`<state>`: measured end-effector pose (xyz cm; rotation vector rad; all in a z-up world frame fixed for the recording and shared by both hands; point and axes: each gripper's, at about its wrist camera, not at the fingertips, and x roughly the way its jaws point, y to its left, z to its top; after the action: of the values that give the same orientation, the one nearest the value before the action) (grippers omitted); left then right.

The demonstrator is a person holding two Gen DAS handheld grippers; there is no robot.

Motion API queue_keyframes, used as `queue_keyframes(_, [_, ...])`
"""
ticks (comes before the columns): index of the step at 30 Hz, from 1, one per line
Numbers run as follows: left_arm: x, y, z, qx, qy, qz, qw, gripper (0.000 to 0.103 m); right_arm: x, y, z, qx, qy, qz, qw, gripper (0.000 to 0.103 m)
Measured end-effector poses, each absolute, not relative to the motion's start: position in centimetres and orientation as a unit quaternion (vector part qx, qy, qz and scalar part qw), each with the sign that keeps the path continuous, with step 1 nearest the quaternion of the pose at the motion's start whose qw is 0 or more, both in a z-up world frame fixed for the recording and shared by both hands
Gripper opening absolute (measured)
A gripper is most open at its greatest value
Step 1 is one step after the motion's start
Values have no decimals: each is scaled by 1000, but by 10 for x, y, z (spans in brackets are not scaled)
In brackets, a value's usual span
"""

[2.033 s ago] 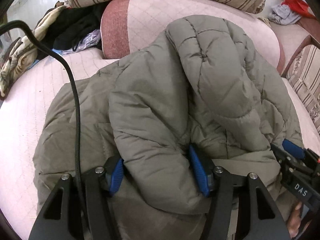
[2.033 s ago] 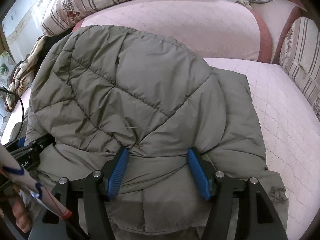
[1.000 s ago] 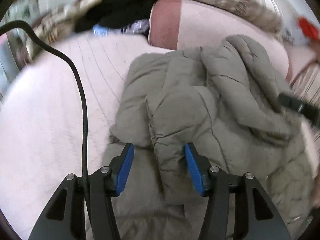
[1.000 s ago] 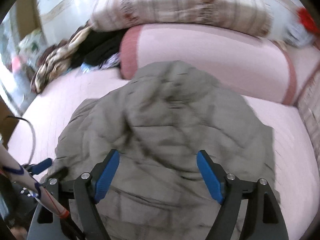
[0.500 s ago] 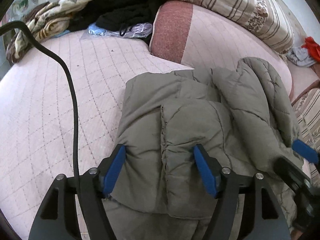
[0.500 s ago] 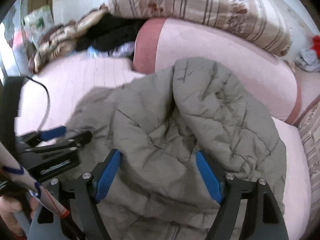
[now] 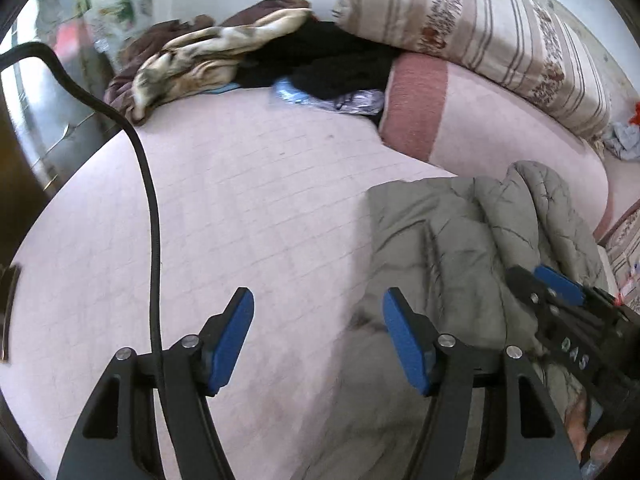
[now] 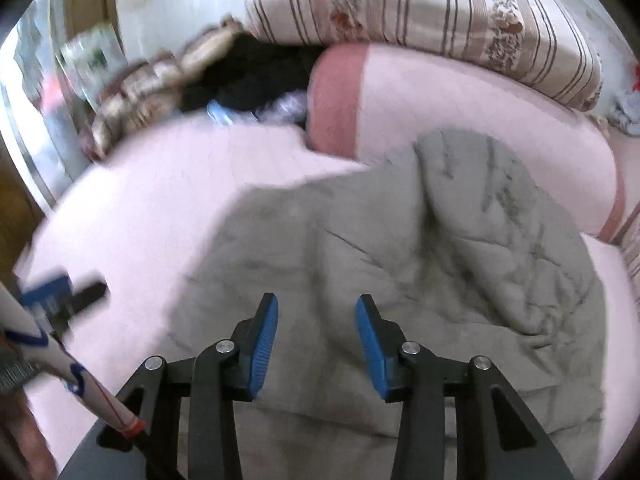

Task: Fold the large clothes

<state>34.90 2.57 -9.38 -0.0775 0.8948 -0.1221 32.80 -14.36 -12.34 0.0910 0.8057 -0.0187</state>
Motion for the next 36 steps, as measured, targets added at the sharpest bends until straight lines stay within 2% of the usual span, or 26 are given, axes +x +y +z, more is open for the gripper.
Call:
queue_keyframes(6, [339,41,-97,-71,421,-69,902,66,366,-118,-162,40,469,5,882,45])
queue_keyframes(9, [345,38,-102,-71,429,-74,897,66,391,-121,-176,61,487,-5,871,55])
queue_keyframes(11, [347,33,-103,-64,428,-75,898,66,405,-117,-177,61,494,-10,867,73])
queue_keyframes(13, [346,28,-102,-53,424,-74,901,66,417,-108,-181,39,497,-18,867,79])
queue_keyframes(16, [340,21,-101,-31,412,-65,908,66,417,-92,-175,-7,481,-42,876,76])
queue_keyframes(23, [332,16,-97,-32,405,-77,910,66,332,-130,-99,69,395,27,916,74])
queue_keyframes(26, [330,14,-99,-32,408,-82,909,66,313,-165,-80,67,371,-13,926,74])
queue_keyframes(30, [328,9,-102,-31,411,-89,907,66,322,-222,-99,59,391,-113,912,74])
queue_keyframes(36, [330,3,-106,-22,412,-90,906,66,348,-265,-172,84,460,-160,869,73])
